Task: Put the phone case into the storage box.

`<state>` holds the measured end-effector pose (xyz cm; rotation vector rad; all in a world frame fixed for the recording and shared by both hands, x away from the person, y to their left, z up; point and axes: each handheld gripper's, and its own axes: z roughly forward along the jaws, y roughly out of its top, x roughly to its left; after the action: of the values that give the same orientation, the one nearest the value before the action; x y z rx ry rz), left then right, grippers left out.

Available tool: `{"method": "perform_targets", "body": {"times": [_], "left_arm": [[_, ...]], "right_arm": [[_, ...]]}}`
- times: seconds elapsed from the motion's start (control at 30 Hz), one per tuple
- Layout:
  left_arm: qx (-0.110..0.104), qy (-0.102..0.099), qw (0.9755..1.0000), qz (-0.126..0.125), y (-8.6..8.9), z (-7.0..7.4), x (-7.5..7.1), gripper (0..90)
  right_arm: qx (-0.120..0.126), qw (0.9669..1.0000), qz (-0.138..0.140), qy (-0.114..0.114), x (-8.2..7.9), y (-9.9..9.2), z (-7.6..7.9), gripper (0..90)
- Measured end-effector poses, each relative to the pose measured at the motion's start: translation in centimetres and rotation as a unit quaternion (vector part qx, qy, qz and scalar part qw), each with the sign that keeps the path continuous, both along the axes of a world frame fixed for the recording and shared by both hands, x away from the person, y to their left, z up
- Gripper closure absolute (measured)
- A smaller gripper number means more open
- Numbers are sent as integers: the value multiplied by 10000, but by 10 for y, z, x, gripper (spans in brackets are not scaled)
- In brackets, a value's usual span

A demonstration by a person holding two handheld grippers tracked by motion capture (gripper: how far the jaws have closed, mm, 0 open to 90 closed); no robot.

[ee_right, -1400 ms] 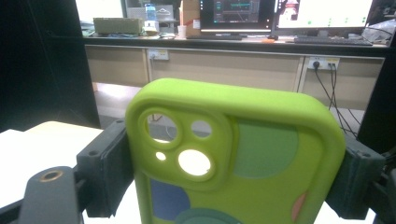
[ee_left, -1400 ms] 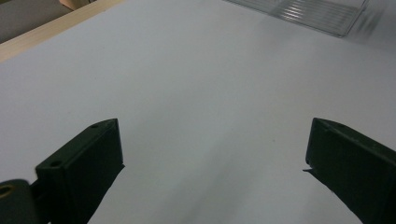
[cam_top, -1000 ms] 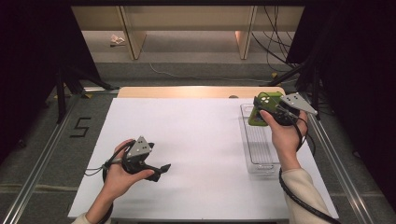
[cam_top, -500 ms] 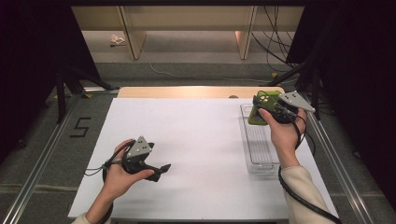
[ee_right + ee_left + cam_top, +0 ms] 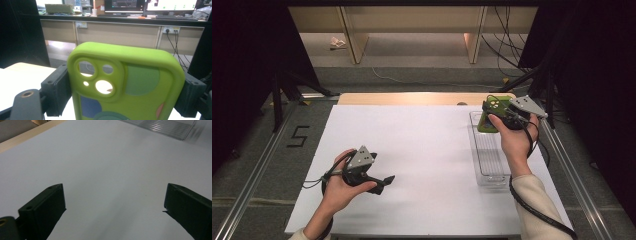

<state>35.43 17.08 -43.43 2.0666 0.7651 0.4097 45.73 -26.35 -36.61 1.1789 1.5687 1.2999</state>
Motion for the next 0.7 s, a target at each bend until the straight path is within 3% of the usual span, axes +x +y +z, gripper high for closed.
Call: {"method": "perform_targets", "body": {"times": [0.7], "left_arm": [[2,-10,10000,6,0,1,0,33]], "right_arm": [[-44,10000,-31,35,9,3,3,177]]}}
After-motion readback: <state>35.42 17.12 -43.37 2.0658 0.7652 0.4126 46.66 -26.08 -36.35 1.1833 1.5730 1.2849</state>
